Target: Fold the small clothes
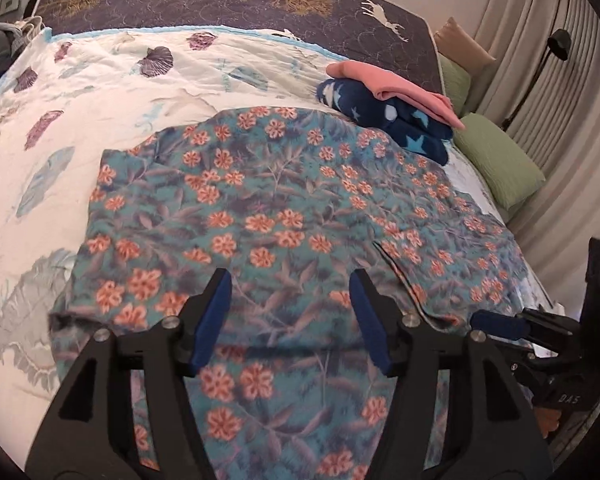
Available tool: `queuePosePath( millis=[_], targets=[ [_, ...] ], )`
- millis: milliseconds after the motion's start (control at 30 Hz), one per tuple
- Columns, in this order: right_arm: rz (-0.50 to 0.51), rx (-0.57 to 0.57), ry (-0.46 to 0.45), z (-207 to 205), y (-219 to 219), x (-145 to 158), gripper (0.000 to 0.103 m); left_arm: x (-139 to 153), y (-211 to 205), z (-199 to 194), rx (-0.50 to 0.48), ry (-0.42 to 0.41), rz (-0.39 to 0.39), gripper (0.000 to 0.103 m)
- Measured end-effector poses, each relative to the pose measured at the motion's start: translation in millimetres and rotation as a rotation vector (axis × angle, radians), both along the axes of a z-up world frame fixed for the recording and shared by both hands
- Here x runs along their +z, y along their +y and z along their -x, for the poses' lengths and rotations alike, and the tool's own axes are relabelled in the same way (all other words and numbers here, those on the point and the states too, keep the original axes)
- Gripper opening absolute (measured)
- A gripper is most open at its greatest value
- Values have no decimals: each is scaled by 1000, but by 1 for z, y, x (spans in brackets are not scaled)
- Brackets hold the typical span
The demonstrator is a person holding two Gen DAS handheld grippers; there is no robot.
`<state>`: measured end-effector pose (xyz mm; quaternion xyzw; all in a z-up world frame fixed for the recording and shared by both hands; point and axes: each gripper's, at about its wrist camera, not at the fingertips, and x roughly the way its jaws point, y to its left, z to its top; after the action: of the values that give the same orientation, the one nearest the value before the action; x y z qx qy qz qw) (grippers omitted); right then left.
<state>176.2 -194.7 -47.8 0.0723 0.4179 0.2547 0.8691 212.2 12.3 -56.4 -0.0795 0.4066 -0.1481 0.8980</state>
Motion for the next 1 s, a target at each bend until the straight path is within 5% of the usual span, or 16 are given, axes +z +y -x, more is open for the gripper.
queuePosePath(
  millis=[233,400,433,467,533,833,1000],
  targets=[
    [-22,-231,-22,6,-79,6,44,-1,-51,-8,-205,70,101,64],
    [-52,-347,-26,21,-117,13,48,-30,-100,-38,-251,192,49,63],
    [-56,-362,-27,23,-123,12,48,-30,-103,-40,-249,179,43,50],
    [-59,-373,-30,26,-127,13,48,-28,-108,-43,-265,165,47,11],
    [-62,-403,-38,26,-136,12,48,-22,-109,-46,-285,181,111,8],
    [-38,-479,-71,32,-160,17,51,102,-71,-22,-240,-190,69,8],
    [-12,-459,-55,28,-153,12,54,115,-19,-27,-137,-220,-9,8]
  ],
)
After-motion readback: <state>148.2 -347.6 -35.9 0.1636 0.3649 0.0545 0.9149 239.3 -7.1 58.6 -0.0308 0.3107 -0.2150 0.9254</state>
